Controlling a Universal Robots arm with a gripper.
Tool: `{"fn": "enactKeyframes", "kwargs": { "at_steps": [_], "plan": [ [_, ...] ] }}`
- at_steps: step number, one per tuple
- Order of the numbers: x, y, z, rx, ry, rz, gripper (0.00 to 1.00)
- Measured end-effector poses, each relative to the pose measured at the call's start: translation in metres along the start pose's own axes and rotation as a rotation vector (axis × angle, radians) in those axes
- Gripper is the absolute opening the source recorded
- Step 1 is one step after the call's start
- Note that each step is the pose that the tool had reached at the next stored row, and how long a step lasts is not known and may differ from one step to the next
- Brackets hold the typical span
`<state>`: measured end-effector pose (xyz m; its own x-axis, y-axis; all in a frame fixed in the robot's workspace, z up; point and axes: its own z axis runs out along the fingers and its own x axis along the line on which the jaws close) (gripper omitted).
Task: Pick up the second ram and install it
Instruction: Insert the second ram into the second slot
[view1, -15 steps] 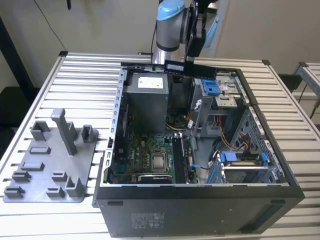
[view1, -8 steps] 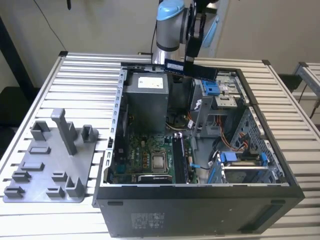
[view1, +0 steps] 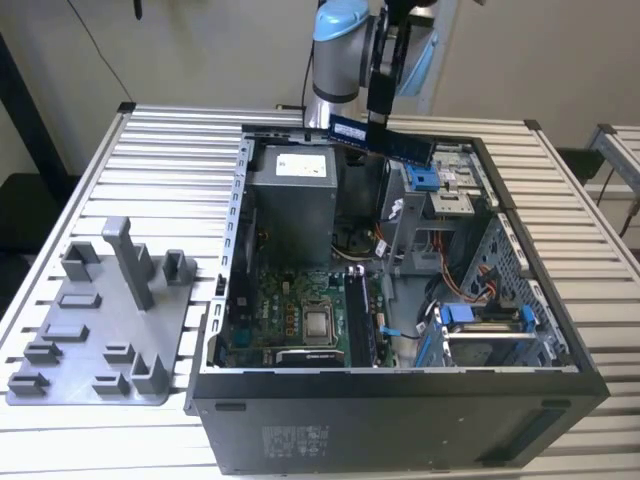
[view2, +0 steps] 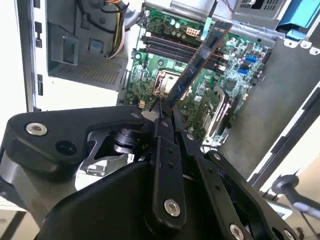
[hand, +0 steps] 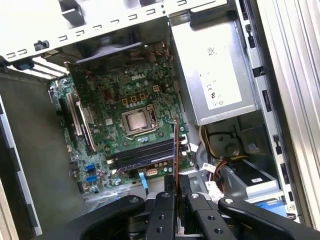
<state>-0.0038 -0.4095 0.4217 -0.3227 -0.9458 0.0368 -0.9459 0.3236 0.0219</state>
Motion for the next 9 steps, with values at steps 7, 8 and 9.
{"fn": "enactKeyframes", "kwargs": {
  "at_steps": [7,8,9],
  "plan": [
    [0.0000,0.0000,0.0004,-0.0034,-0.0021,0.093,0.14],
    [0.0000,0.0000,0.0004,-0.0039,-0.0023,0.107,0.14],
    [0.0000,0.0000,0.0005,-0.0044,-0.0027,0.120,0.14]
  ]
}}
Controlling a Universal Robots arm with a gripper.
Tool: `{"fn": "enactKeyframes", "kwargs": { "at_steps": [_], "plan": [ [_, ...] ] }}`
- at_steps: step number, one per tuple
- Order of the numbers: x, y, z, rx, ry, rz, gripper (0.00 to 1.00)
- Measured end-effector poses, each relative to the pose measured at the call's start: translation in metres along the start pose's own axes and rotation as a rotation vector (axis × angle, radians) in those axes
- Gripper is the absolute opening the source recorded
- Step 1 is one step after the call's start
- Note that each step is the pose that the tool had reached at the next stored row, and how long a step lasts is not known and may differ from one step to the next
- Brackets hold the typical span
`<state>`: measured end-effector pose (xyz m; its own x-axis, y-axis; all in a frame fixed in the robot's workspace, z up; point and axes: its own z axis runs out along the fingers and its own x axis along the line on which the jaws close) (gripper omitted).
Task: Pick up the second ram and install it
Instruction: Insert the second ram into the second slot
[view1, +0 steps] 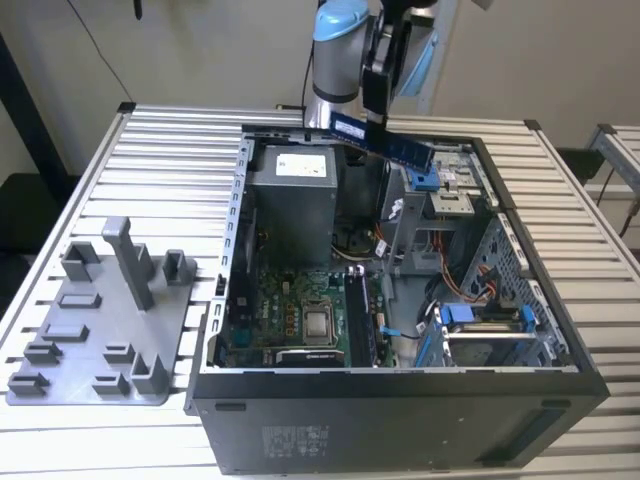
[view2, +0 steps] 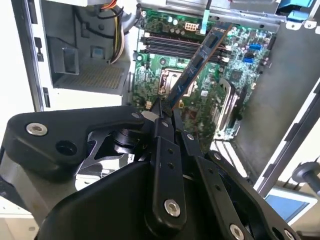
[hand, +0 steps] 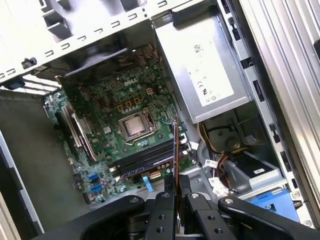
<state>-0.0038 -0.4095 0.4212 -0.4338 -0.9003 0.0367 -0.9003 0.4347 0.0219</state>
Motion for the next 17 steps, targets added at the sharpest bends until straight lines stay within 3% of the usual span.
{"fn": "enactKeyframes", "kwargs": {
  "at_steps": [17],
  "plan": [
    [0.0000,0.0000,0.0009,-0.0085,-0.0051,0.230,0.14]
  ]
}}
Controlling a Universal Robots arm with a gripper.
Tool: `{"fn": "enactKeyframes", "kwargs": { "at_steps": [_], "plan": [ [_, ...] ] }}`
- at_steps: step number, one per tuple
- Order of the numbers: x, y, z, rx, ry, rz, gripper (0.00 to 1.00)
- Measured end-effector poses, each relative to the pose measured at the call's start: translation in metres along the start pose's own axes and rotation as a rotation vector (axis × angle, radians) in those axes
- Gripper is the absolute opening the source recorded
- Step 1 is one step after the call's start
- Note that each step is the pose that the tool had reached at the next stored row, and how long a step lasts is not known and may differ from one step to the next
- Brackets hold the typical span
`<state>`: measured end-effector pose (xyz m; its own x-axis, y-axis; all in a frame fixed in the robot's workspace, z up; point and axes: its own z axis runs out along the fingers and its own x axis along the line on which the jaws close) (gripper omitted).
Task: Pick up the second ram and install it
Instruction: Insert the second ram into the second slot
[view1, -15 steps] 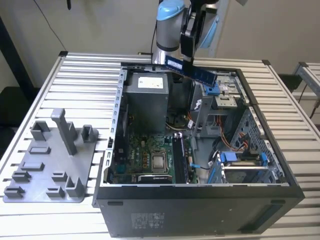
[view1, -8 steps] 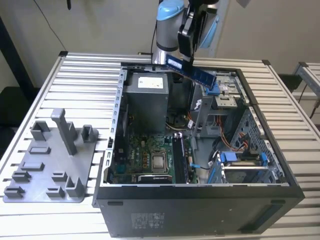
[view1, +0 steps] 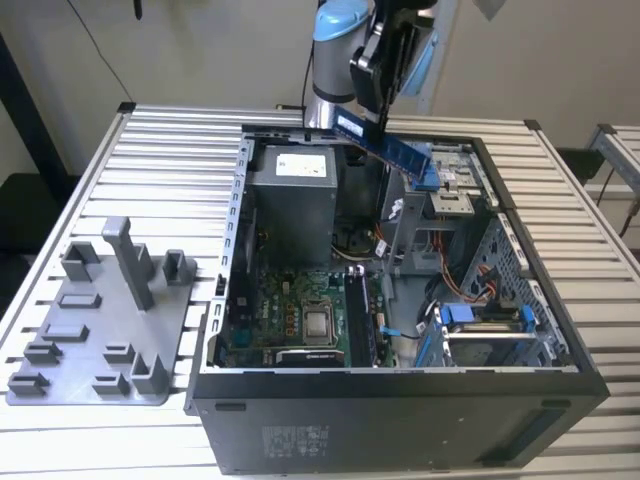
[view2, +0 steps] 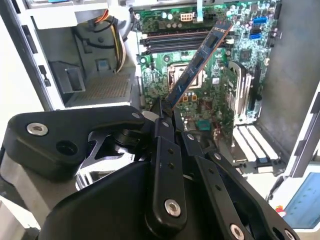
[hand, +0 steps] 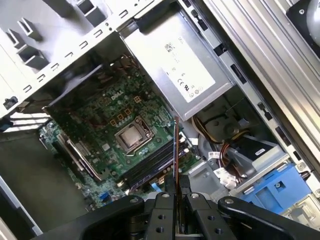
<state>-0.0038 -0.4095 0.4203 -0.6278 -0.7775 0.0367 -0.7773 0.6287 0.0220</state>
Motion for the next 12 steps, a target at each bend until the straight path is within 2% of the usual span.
{"fn": "enactKeyframes", "kwargs": {
  "at_steps": [7,12],
  "plan": [
    [0.0000,0.0000,0.0001,-0.0023,-0.0013,0.063,0.14],
    [0.0000,0.0000,0.0004,-0.0050,-0.0030,0.135,0.14]
  ]
}}
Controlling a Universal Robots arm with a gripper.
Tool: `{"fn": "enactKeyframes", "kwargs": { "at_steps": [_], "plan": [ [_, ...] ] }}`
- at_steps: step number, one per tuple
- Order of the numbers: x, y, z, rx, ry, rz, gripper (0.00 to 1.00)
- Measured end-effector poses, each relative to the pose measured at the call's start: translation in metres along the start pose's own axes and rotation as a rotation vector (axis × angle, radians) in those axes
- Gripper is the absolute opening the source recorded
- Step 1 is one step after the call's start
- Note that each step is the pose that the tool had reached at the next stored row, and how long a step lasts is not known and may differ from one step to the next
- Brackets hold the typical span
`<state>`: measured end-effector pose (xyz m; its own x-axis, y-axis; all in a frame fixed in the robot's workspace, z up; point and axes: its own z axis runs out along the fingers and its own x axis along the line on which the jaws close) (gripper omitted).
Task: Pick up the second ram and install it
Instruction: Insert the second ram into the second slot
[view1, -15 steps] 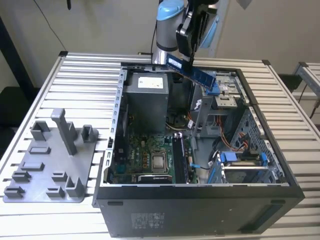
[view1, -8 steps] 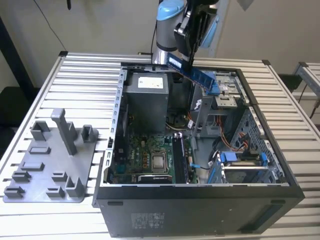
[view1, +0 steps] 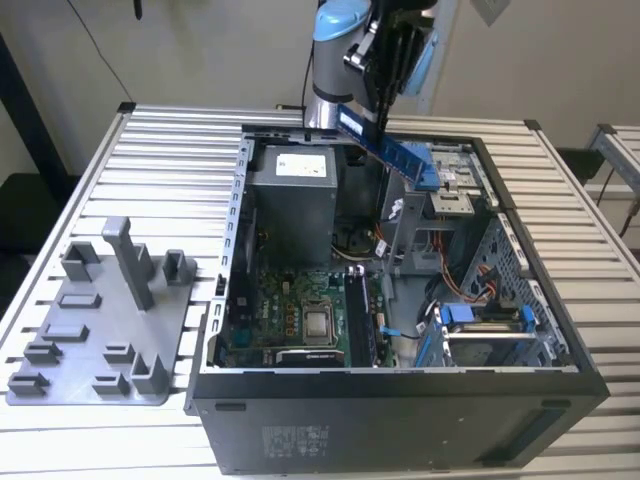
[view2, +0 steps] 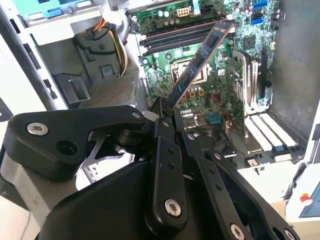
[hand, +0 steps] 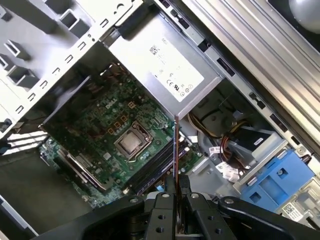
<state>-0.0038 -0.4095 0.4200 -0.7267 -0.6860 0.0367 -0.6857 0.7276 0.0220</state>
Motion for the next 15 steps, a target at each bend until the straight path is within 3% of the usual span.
{"fn": "enactKeyframes", "kwargs": {
  "at_steps": [15],
  "plan": [
    [0.0000,0.0000,0.0006,-0.0084,-0.0050,0.230,0.14]
  ]
}}
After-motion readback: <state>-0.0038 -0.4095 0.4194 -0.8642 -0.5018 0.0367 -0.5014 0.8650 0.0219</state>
